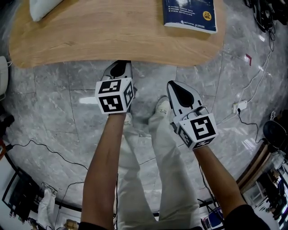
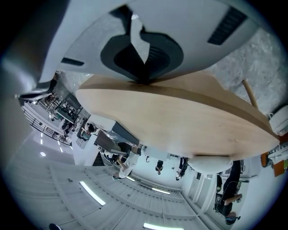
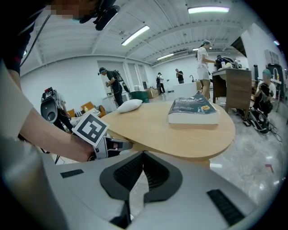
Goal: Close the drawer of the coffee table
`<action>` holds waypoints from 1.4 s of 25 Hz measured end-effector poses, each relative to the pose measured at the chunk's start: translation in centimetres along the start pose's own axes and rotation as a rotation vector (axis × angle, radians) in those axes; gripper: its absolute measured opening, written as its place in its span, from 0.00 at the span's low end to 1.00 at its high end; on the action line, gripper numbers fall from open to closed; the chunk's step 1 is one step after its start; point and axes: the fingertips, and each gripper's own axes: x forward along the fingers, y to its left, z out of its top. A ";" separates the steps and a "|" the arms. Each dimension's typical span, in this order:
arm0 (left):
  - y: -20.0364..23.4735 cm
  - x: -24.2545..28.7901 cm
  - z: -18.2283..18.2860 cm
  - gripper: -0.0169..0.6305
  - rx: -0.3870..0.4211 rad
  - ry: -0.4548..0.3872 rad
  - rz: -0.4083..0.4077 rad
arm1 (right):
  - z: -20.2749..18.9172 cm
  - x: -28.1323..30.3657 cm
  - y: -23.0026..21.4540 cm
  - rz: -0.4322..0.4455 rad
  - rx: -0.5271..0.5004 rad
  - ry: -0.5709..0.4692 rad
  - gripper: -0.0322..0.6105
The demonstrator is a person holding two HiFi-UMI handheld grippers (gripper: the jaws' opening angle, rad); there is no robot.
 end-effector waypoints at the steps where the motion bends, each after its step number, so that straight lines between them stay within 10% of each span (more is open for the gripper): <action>1: 0.0 0.0 0.0 0.03 -0.002 -0.001 0.000 | -0.1 0.0 0.0 0.000 0.001 0.001 0.07; 35: -3.3 -10.5 4.3 0.03 0.051 -0.053 -0.077 | 7.4 -3.5 3.4 -0.016 -0.018 -0.064 0.07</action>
